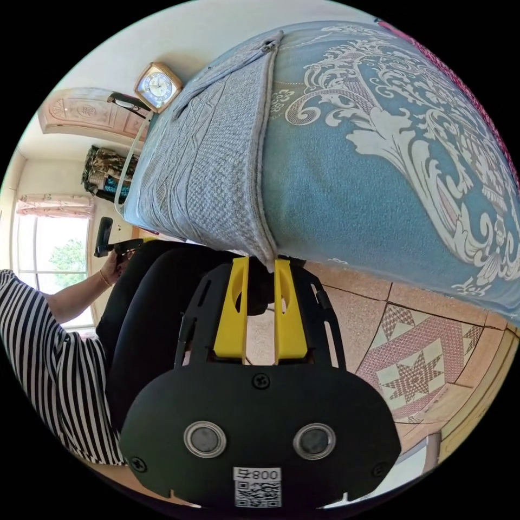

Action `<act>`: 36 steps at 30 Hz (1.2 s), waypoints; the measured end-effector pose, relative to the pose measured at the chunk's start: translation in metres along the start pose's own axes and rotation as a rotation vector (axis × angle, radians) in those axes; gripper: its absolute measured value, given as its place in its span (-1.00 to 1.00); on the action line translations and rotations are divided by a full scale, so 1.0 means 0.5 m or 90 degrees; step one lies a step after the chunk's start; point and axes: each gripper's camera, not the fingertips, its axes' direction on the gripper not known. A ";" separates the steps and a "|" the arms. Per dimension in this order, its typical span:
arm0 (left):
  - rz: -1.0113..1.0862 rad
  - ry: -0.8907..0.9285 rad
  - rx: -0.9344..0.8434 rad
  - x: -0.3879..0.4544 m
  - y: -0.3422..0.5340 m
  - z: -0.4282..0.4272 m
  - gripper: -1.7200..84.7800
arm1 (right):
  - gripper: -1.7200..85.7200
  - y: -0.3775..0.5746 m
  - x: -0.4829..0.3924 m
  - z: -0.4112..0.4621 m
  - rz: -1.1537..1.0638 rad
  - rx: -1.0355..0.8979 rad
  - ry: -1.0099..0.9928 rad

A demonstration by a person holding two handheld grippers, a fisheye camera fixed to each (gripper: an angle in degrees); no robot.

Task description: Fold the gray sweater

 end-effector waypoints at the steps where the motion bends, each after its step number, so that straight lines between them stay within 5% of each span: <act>1: -0.003 -0.004 0.000 -0.004 0.017 0.009 -0.76 | -0.78 0.012 0.004 0.009 0.006 0.009 -0.001; 24: -0.041 0.114 0.063 -0.069 0.279 0.090 -0.88 | -0.87 0.197 0.060 0.090 0.052 0.022 -0.091; 36: 0.150 0.218 0.235 0.034 0.491 -0.101 -0.91 | -0.91 0.311 -0.009 -0.103 -0.108 0.137 -0.279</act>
